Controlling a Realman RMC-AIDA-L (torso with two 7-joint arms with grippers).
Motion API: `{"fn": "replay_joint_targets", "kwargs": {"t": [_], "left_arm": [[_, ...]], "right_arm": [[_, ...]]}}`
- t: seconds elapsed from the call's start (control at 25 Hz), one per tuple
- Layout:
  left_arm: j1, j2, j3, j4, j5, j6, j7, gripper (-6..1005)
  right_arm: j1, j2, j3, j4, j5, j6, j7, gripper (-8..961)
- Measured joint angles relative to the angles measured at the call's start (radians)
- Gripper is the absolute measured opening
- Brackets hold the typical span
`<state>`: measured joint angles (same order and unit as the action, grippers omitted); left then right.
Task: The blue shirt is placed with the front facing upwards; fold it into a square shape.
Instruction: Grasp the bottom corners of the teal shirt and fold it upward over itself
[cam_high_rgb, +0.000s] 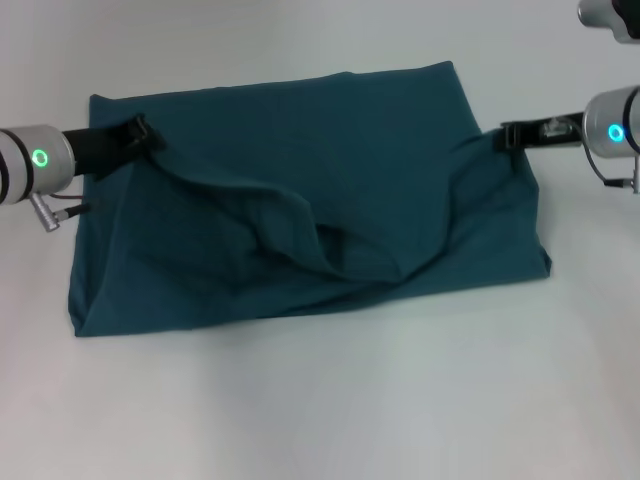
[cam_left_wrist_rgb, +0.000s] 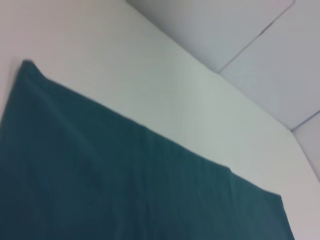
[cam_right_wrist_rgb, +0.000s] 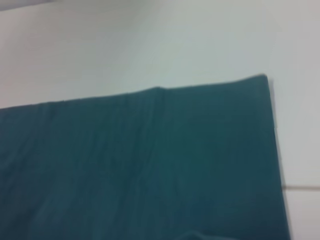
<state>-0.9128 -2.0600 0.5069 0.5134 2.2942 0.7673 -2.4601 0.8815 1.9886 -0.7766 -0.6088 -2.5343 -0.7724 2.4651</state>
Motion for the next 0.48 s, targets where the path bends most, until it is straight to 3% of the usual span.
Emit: {"fn": "replay_joint_targets", "kwargs": {"t": [0.24, 0.48], "left_arm": [[-0.018, 0.007, 0.01, -0.008, 0.003, -0.053, -0.006, 132], [-0.042, 0.011, 0.085, -0.025, 0.008, -0.122, -0.007, 135]], "right_arm": [[0.036, -0.005, -0.006, 0.013, -0.002, 0.036, -0.001, 109], [0.052, -0.006, -0.042, 0.055, -0.004, 0.085, -0.01, 115]]}}
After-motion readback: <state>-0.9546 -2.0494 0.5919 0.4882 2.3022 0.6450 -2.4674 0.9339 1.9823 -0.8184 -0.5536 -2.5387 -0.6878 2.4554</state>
